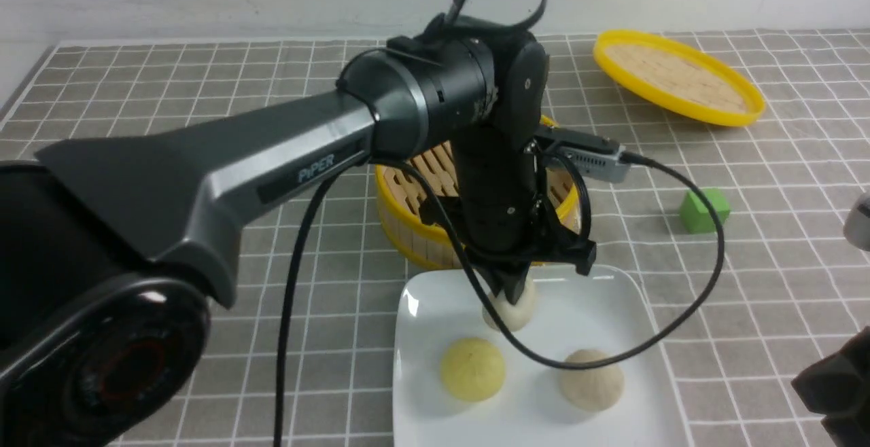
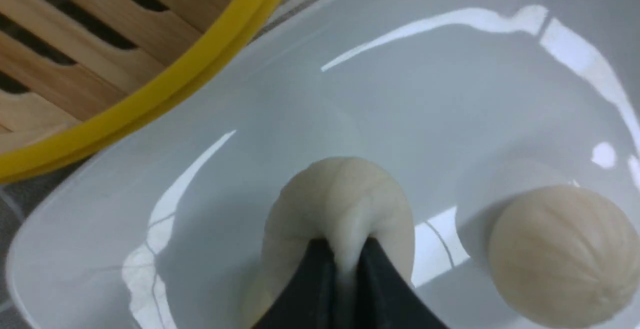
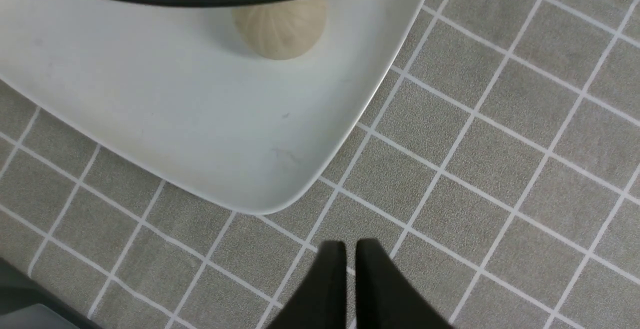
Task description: Put the steamed buns into the plate on the grey tablecloth.
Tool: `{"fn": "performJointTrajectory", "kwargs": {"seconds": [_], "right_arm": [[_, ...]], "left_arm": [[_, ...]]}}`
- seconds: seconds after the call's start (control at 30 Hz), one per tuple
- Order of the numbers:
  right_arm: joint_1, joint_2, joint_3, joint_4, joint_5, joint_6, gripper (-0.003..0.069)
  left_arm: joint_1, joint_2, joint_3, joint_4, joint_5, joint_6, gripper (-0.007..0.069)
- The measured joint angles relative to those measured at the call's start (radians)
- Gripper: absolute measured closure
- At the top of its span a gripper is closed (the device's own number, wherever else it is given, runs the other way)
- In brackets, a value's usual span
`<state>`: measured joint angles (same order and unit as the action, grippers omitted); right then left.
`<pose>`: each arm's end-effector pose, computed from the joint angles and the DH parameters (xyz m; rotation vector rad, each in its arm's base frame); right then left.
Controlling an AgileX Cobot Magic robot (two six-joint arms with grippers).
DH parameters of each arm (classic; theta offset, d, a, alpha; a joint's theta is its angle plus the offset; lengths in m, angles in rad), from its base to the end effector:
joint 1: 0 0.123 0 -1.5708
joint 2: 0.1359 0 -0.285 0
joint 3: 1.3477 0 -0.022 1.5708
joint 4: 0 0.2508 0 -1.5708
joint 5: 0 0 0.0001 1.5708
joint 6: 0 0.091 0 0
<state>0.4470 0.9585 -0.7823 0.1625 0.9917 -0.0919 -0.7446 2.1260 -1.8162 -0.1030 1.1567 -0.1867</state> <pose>0.1425 0.0820 0.2966 -0.6394 2.5912 0.3261 0.3240 -0.3102 0.2198 0.7801 2.9004 -0.2615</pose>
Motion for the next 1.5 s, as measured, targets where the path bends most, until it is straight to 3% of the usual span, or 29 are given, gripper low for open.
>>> {"fn": "performJointTrajectory", "kwargs": {"seconds": [0.17, 0.27, 0.5, 0.63, 0.97, 1.1, 1.3, 1.37, 1.5], "right_arm": [[0.000, 0.000, 0.000, 0.000, 0.000, 0.000, 0.0601], [0.000, 0.000, 0.000, 0.011, 0.000, 0.000, 0.0598], [0.000, -0.063, 0.000, 0.027, 0.031, 0.000, 0.0594], [0.000, -0.178, 0.001, 0.027, 0.115, 0.021, 0.0591], [0.000, -0.614, 0.002, -0.024, 0.201, 0.133, 0.0583], [0.000, -0.820, 0.086, -0.027, 0.002, 0.135, 0.0580], [0.000, -0.903, 0.234, -0.029, -0.237, 0.135, 0.0615], [0.000, -0.903, 0.278, -0.031, -0.322, 0.135, 0.0669], [0.000, -0.903, 0.299, -0.049, -0.401, 0.135, 0.0673]], "left_arm": [[0.000, 0.014, 0.000, -0.009, 0.000, -0.037, 0.0524], [0.000, 0.014, 0.000, -0.015, 0.000, -0.042, 0.0456], [0.000, 0.014, 0.000, -0.023, -0.004, -0.052, 0.0204], [0.000, 0.009, 0.000, -0.014, -0.007, -0.075, 0.0142], [0.000, -0.061, 0.000, 0.050, -0.009, -0.097, 0.0129], [0.000, -0.069, 0.000, 0.052, -0.009, -0.097, 0.0129], [0.000, -0.069, 0.000, 0.052, -0.001, -0.097, 0.0132], [0.000, -0.069, 0.000, 0.052, 0.009, -0.097, 0.0160], [0.000, -0.069, 0.000, 0.057, 0.012, -0.096, 0.0237]]}}
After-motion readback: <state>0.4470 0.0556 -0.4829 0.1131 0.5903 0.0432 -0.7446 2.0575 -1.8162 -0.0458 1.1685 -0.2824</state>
